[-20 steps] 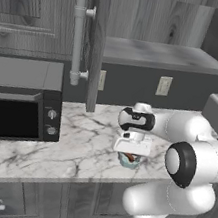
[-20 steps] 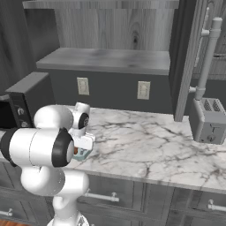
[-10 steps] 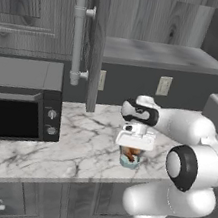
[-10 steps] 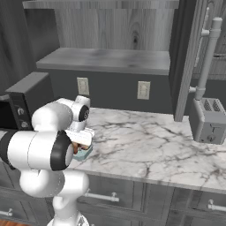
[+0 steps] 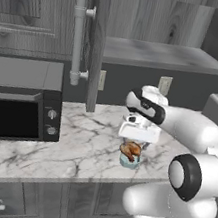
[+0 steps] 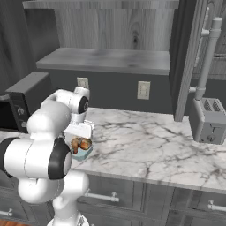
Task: Retrieve the tupperware from the cabinet, then place the raw meat into the tupperware to avoid contamination.
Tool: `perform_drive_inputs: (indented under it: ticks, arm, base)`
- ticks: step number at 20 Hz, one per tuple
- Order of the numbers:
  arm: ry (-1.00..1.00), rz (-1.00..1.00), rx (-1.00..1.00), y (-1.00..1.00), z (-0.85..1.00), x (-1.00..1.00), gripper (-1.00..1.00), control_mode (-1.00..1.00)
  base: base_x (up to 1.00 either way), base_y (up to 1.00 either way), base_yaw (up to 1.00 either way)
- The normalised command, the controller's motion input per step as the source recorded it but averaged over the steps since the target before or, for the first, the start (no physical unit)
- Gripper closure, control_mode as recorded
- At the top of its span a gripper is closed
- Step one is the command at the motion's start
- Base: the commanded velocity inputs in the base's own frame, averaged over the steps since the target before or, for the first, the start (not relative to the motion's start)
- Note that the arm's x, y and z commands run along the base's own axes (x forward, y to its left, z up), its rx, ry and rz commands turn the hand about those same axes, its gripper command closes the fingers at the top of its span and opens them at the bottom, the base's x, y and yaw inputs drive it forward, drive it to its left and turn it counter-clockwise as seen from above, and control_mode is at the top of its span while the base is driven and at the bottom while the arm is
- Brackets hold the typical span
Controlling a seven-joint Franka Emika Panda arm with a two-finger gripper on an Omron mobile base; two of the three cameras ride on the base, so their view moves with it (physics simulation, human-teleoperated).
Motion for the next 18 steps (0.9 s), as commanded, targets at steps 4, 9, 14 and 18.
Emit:
perform_drive_inputs:
  ticks: [4,9,14,18]
  arm:
    - [-0.13,-0.06,-0.15,-0.18,0.23,-0.15,-1.0,-1.0]
    - [-0.31,-0.02,-0.25,-0.24,0.13,-0.33,-1.0,-1.0]
    - [-0.24,-0.04,-0.11,-0.45,0.01,-0.38,-1.0,-1.0]
    - [-0.08,-0.1,0.01,-0.42,0.0,-0.52,-1.0,-1.0]
  base:
    - [0.0,0.0,0.0]
    - [0.0,0.0,0.0]
    - [0.0,0.0,0.0]
    - [0.0,0.0,0.0]
